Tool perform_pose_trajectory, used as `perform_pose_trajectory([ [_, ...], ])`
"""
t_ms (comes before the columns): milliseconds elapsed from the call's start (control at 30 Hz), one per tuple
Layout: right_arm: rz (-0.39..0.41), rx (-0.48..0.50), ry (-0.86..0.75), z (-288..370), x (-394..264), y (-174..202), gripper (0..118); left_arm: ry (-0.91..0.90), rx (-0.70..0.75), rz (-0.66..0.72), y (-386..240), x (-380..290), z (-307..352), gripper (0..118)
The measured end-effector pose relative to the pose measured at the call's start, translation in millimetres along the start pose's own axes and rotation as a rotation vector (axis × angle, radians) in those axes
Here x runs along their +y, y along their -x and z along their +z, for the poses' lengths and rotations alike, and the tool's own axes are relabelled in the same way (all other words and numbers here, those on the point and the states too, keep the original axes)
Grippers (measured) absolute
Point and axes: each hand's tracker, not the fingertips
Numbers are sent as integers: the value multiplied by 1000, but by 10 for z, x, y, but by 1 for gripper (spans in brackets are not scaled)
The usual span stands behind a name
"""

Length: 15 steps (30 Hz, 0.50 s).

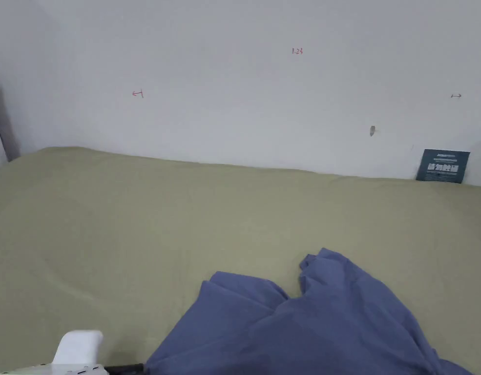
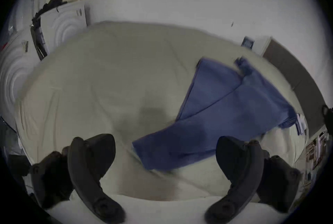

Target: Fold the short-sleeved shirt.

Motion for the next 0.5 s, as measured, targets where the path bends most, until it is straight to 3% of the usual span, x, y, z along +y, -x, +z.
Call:
perform_pose_trajectory([
  [33,16,2,13,-16,1,3,0,39,-17,14,4,21,-135,114],
  [67,29,4,23,-34,-2,2,0,93,-15,24,-39,-12,-216,105],
  [133,51,15,43,-98,-5,-15,0,173,-5,49,-69,-20,-345,63],
  [200,71,30,65,-214,49,-36,0,74,111,-8,-187,-65,-236,44],
  [267,93,73,88,-433,162,-72,0,72,22,-9,-245,-35,-224,29],
  [300,109,119,123,-611,256,-102,0,67,31,-10,-285,-27,-231,9],
  [367,143,140,182,-1100,534,-125,0,50,56,-39,-401,-71,-142,9],
  [500,202,317,403,-2432,1149,-192,0,55,38,-7,-359,-95,-145,9],
])
